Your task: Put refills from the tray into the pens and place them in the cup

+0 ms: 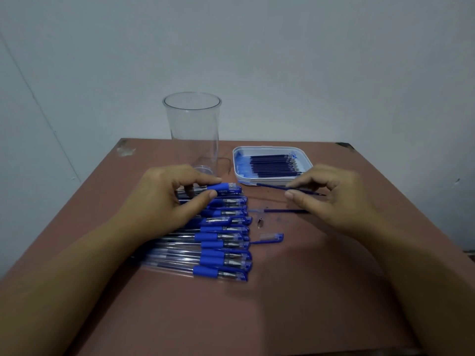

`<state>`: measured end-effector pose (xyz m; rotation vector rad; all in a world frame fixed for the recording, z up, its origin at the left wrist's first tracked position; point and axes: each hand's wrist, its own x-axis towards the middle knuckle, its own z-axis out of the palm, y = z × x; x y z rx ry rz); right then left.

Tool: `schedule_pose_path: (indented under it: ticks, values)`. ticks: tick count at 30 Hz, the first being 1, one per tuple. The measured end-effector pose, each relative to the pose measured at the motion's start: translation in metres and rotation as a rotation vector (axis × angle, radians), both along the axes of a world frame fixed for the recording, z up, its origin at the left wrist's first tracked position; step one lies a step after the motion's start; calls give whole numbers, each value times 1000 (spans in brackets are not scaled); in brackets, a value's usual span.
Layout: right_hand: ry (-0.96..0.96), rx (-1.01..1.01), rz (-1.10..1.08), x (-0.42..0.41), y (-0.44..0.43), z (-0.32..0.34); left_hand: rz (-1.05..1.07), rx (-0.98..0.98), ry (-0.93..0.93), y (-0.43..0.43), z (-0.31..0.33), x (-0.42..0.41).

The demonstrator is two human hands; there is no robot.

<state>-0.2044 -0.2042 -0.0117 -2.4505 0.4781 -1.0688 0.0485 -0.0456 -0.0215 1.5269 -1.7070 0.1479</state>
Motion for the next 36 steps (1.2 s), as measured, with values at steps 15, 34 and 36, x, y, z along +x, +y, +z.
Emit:
schedule_pose_path:
  ticks: [15, 34, 36]
  values:
    - [1, 24, 29, 3, 1, 0, 42, 19, -42, -1, 2, 2]
    - [42, -5, 96, 5, -2, -5, 28, 54, -57, 1, 2, 3]
    - [48, -32, 84, 5, -2, -5, 2, 55, -63, 2, 3, 3]
